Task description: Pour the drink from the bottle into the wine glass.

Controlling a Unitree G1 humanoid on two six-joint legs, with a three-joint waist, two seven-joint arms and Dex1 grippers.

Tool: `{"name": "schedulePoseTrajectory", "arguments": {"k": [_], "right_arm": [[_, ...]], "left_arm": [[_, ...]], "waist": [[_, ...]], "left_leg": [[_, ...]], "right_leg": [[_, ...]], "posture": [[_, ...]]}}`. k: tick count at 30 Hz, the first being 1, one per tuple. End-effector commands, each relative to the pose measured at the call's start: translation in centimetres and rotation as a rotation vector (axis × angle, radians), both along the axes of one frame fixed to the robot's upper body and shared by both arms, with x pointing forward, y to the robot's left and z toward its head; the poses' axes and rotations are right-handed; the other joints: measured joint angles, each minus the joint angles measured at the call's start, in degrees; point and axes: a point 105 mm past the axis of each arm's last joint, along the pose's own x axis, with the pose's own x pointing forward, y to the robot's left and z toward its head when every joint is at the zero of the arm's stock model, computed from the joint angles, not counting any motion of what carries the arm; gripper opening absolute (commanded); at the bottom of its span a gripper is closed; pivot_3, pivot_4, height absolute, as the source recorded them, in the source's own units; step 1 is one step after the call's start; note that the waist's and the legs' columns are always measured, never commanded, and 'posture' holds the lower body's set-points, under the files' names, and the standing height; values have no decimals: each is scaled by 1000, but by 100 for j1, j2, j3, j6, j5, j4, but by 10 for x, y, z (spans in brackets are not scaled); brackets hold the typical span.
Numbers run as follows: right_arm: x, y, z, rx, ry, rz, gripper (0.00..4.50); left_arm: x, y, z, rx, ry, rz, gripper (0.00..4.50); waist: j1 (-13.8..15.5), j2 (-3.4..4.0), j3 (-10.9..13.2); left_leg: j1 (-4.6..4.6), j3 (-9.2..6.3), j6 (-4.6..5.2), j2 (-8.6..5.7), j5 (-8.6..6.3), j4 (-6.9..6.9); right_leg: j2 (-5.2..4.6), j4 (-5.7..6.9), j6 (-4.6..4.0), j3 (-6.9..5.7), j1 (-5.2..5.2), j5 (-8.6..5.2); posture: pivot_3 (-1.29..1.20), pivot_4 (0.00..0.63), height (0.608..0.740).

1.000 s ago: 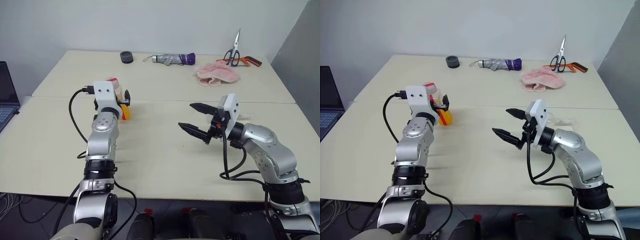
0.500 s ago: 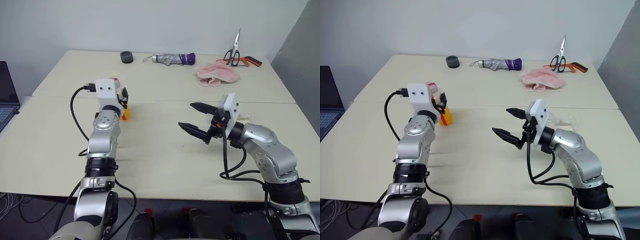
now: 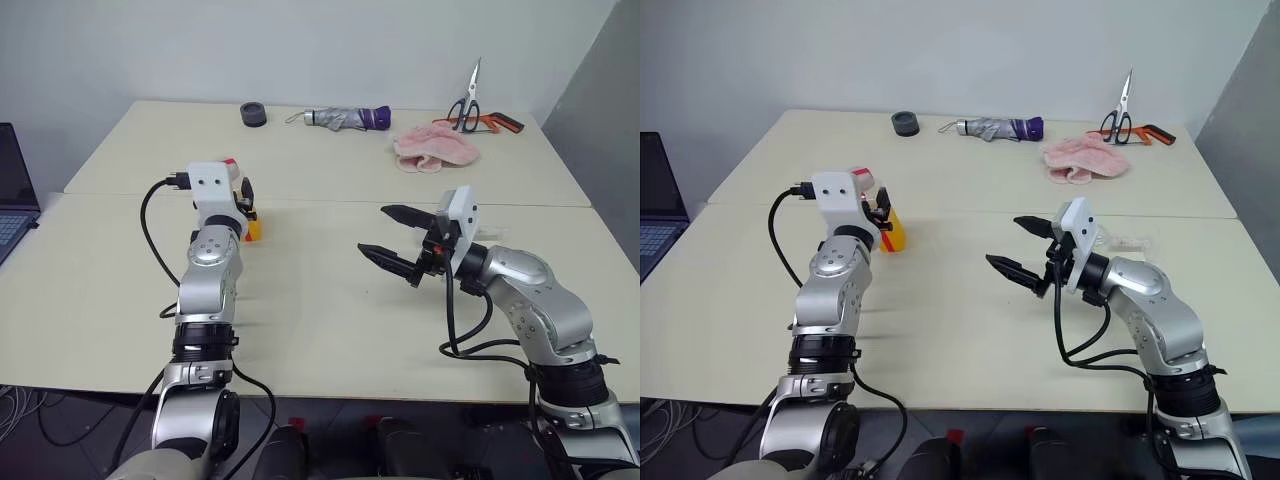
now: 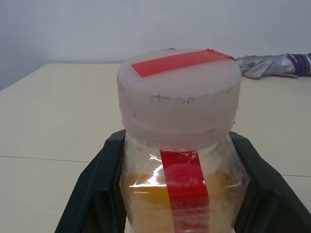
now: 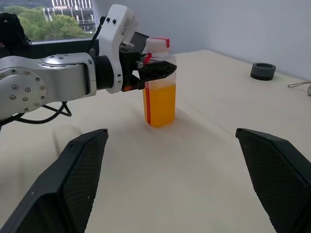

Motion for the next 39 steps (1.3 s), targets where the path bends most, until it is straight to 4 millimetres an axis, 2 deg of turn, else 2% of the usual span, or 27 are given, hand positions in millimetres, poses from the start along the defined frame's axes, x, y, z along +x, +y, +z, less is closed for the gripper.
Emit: {"name": "schedulePoseTrajectory", "arguments": {"k": [1, 12, 22, 32, 34, 39], "right_arm": [[-1, 1, 18, 27, -70, 4, 4500], [0, 3, 17, 41, -67, 2, 4500], [-1, 3, 16, 41, -63, 1, 4500], [-1, 3, 15, 41, -59, 2, 4500], [-1, 3, 15, 41, -57, 3, 4500], [-2, 3, 15, 41, -56, 3, 4500]], "left_arm": [[-4, -3, 8, 2, -22, -21, 2169], [-8, -11, 19, 14, -25, -91, 2169], [-7, -14, 21, -70, 12, -98, 2169], [-8, -15, 11, -16, 46, -96, 2169], [-8, -13, 11, -6, 38, -97, 2911], [-8, -13, 10, 22, 23, -100, 4416]], "waist": [[0, 0, 0], [1, 0, 0], [1, 0, 0], [1, 0, 0], [1, 0, 0], [0, 0, 0]], "left_leg": [[0, 0, 0, 0, 0, 0], [-2, -2, 0, -1, 0, 0], [-2, -2, 0, 0, 0, 0], [-2, -3, 0, -1, 0, 0], [-2, -2, 0, -1, 0, 0], [-1, -2, 0, 0, 0, 0]], "right_leg": [[0, 0, 0, 0, 0, 0], [-1, 0, 0, -1, 0, 0], [-1, 0, 0, -1, 0, 0], [-2, 0, 0, 0, 0, 0], [-2, 0, 0, 0, 0, 0], [-1, 0, 0, 0, 0, 0]], "posture": [[0, 150, 740], [0, 150, 740], [0, 150, 740], [0, 150, 740], [0, 150, 740], [0, 150, 740]]}}
